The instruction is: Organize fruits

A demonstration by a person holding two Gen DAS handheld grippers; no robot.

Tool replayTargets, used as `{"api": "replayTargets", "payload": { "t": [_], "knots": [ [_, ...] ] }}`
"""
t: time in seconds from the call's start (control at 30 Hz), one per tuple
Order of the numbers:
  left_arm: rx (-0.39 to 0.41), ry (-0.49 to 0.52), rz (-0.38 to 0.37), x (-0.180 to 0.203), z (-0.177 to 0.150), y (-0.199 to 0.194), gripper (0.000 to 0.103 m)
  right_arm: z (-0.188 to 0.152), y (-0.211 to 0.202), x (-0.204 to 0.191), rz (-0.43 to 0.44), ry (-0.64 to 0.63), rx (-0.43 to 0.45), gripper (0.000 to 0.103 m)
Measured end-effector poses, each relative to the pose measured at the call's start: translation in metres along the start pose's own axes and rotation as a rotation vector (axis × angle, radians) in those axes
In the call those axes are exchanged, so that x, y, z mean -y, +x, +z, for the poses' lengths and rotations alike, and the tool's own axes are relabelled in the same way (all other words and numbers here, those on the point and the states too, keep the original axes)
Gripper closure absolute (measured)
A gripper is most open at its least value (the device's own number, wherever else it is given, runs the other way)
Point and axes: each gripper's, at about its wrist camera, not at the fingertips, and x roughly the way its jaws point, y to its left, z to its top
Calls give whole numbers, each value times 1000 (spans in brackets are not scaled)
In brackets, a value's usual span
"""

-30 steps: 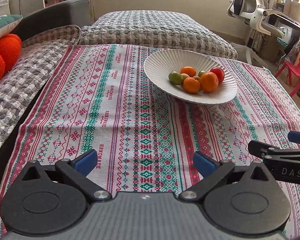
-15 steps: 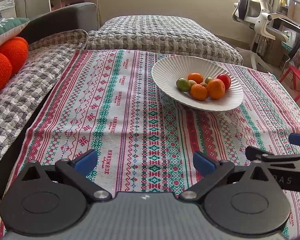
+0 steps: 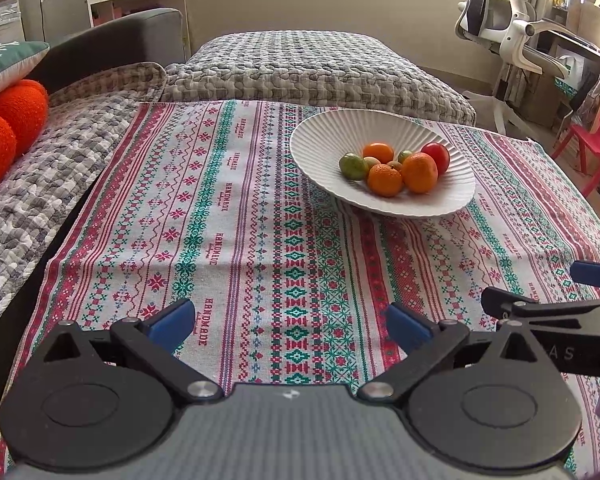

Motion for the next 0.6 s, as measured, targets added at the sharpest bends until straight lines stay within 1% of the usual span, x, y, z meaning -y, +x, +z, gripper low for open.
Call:
{"api": "replayTargets", "payload": {
  "t": [0.6],
  "knots": [
    [5, 2, 2, 1, -1, 0, 6, 0, 0, -1, -3, -1, -4, 1]
  ]
}}
